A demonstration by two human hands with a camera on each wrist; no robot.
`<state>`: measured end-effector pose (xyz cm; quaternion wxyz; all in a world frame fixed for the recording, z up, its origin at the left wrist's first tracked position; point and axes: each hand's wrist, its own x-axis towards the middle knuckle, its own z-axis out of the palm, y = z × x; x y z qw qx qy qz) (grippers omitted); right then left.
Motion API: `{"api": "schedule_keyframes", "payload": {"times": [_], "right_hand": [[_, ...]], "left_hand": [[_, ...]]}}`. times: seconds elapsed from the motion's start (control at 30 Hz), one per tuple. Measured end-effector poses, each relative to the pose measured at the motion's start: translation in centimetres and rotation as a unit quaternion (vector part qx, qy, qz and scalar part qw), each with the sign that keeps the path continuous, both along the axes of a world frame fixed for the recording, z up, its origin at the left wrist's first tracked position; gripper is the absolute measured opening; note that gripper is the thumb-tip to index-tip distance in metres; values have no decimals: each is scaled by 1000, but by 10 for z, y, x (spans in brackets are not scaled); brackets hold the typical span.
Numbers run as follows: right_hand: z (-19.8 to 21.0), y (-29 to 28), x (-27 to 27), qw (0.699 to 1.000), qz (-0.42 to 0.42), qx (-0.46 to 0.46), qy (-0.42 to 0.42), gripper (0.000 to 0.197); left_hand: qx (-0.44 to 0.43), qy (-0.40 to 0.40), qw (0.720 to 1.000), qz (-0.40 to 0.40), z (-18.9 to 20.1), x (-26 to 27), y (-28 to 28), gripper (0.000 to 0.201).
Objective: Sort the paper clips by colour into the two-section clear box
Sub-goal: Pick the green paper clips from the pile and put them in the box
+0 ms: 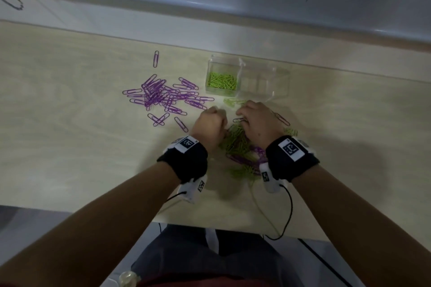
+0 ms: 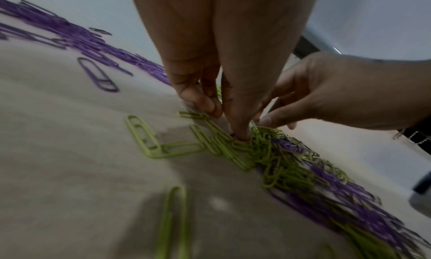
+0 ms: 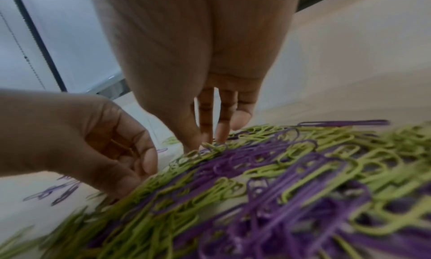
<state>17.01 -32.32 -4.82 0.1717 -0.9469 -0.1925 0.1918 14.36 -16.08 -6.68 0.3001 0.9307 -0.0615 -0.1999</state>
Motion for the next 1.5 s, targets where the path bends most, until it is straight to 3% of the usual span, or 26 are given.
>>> {"api": "schedule_keyframes", "payload": {"times": [0.13, 0.27, 0.4, 0.47, 0.53, 0.6, 0.67, 0.73, 0.8, 0.9, 0.97, 1.07, 1.1, 1.17, 1.27, 1.37, 1.5], "right_hand": [[6, 3, 3, 998, 25, -59, 26, 30], [8, -1, 3, 994, 10, -90, 62, 18], [2, -3, 1, 992, 10, -103, 78, 20], [1, -4, -1, 992, 16, -97, 84, 19], [0, -7, -2, 994, 16, -79, 74, 9], [0, -13, -5, 997, -9, -25, 66, 13], [2, -21, -9, 993, -75, 45, 75, 14], [6, -27, -13, 980, -142, 112, 79, 8], [10, -29, -16, 960, -199, 178, 81, 4], [20, -25, -18, 901, -284, 312, 105, 3], [28, -23, -16, 862, -315, 378, 124, 1], [35, -20, -13, 826, -351, 412, 157, 3], [37, -17, -12, 826, -349, 412, 162, 3], [38, -8, -10, 848, -319, 392, 161, 8], [39, 3, -6, 885, -273, 345, 156, 12], [32, -3, -7, 926, -230, 273, 127, 11], [20, -22, -26, 985, -82, 131, 78, 16]], "left_hand": [[86, 5, 996, -13, 3, -10, -12, 18], [127, 21, 992, -15, 8, -18, -21, 25], [17, 16, 999, 37, 19, -18, -12, 15], [-94, 2, 990, 109, 29, -16, 3, 7], [-136, -30, 971, 193, 31, -9, 26, 7], [-87, -59, 965, 239, 27, 3, 55, 6], [-4, -77, 969, 234, 22, 12, 76, 9], [34, -122, 972, 197, 19, 13, 80, 18], [-10, -160, 974, 160, 21, 6, 61, 15], [-101, -78, 990, 61, 16, -12, 17, 16], [-105, -37, 994, 14, 13, -22, -8, 34], [-179, -20, 981, 68, 19, -24, -24, 62], [-224, -24, 968, 109, 23, -22, -25, 59], [-292, -41, 940, 171, 31, -18, -20, 34], [-305, -40, 928, 212, 33, -11, 3, 8], [-231, -53, 944, 228, 24, -2, 40, 9], [-17, -138, 979, 152, 9, -1, 69, 27]]}}
